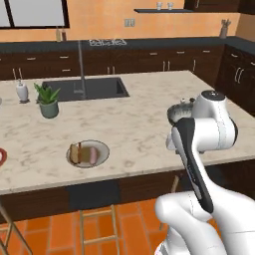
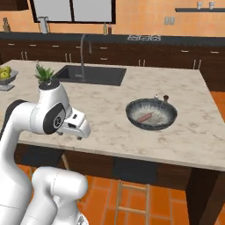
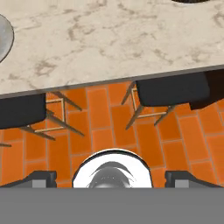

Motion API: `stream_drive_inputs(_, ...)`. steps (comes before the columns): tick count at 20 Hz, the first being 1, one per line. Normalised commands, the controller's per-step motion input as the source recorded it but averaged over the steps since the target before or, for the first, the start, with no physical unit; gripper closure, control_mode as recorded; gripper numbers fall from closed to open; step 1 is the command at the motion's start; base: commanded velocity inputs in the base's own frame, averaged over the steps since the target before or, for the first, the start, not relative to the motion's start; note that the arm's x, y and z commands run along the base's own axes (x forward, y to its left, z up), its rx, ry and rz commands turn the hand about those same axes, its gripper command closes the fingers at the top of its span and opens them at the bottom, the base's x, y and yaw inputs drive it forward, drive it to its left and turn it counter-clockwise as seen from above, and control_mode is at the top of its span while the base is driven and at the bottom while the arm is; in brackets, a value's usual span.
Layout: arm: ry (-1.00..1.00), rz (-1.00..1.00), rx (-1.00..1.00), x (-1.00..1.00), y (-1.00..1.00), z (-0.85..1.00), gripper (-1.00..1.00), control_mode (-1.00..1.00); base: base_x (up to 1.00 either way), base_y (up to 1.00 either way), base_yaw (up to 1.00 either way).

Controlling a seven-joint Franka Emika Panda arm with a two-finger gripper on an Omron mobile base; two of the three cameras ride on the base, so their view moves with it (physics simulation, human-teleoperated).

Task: Place one bun and one sausage from the bowl on each plate.

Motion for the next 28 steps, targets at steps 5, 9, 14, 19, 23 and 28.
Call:
stream_drive_inputs(5,0.0,0.0,0.0,0.0,0.0,0.0,-1.0,1.0,0.4,-0.83,-0.01)
stream_drive_inputs(9,0.0,0.0,0.0,0.0,0.0,0.0,-1.0,1.0,0.46,-0.42,0.0)
stream_drive_inputs(14,0.0,0.0,0.0,0.0,0.0,0.0,-1.0,1.0,0.37,-0.69,0.0)
stream_drive_inputs(19,0.0,0.0,0.0,0.0,0.0,0.0,-1.0,1.0,0.64,-0.04,-0.01)
stream_drive_inputs(23,0.0,0.0,0.0,0.75,0.04,0.0,-1.0,-1.0,0.16,0.0,0.0)
stream_drive_inputs(28,0.0,-0.03,0.0,1.0,0.17,0.0,-1.0,-1.0,0.0,0.0,0.0)
